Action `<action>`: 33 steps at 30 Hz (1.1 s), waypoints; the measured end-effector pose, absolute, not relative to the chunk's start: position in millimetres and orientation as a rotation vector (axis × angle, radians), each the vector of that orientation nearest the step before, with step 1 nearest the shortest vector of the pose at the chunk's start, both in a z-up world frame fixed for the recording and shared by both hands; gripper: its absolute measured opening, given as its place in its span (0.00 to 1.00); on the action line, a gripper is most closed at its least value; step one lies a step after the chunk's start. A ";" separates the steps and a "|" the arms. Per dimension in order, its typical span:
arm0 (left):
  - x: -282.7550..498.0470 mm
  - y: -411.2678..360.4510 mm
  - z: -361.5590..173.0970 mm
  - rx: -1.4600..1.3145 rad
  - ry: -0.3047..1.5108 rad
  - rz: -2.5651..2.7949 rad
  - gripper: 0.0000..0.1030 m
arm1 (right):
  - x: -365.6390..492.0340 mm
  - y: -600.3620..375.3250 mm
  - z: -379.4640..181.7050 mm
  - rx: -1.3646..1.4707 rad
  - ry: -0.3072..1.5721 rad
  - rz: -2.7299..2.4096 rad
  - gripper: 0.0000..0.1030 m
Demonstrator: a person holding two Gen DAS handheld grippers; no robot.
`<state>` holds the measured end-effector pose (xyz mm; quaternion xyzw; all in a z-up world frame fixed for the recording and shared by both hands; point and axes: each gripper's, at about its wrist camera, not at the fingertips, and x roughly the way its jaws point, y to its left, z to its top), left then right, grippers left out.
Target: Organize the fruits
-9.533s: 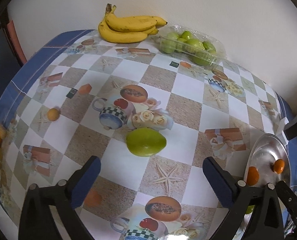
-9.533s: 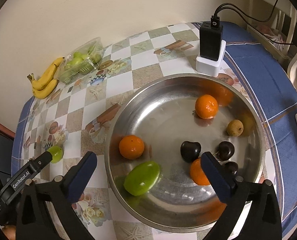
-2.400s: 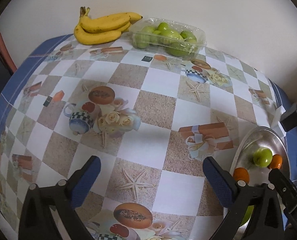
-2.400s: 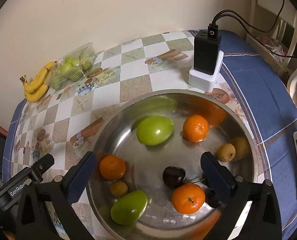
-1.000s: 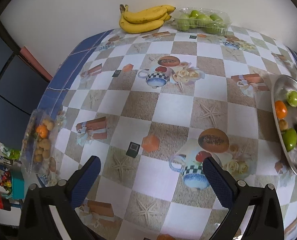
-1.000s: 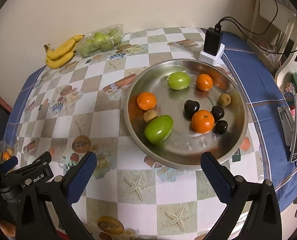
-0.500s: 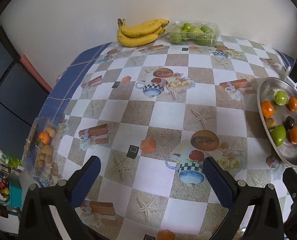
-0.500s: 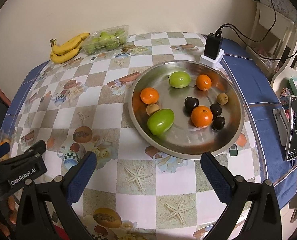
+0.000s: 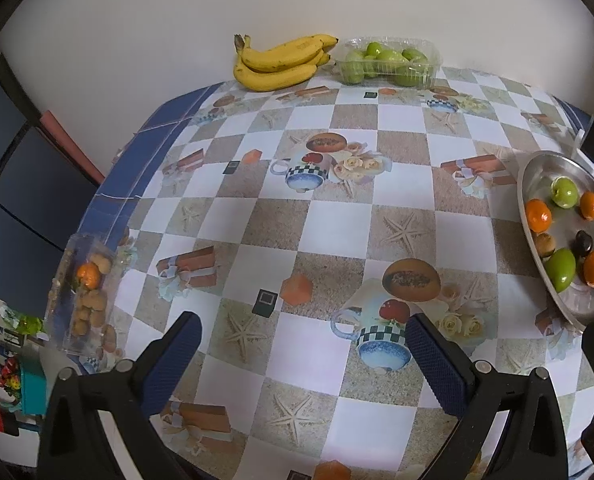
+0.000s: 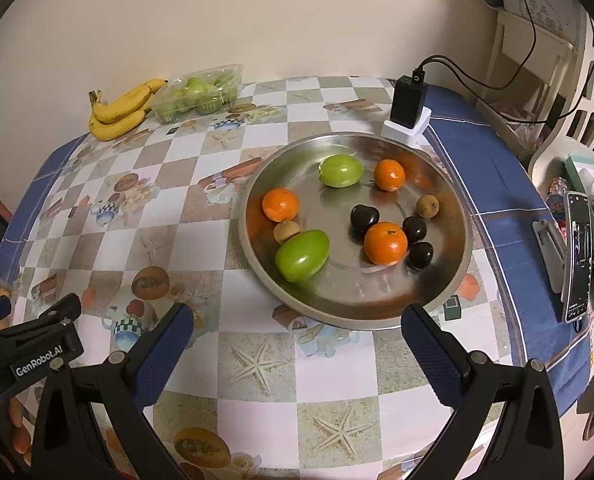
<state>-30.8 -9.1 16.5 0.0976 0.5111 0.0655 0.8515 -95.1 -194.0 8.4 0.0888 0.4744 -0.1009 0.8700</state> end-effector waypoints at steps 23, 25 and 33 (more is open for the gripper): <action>-21.5 -4.2 4.9 0.163 1.116 0.128 1.00 | -83.9 -201.8 -6.5 0.148 1.022 -0.243 1.00; -21.4 -4.2 3.5 0.159 1.121 0.126 1.00 | -83.6 -201.5 -6.9 0.145 1.024 -0.243 1.00; -22.8 -4.1 4.4 0.147 1.113 0.110 1.00 | -84.5 -201.8 -6.2 0.147 1.022 -0.243 1.00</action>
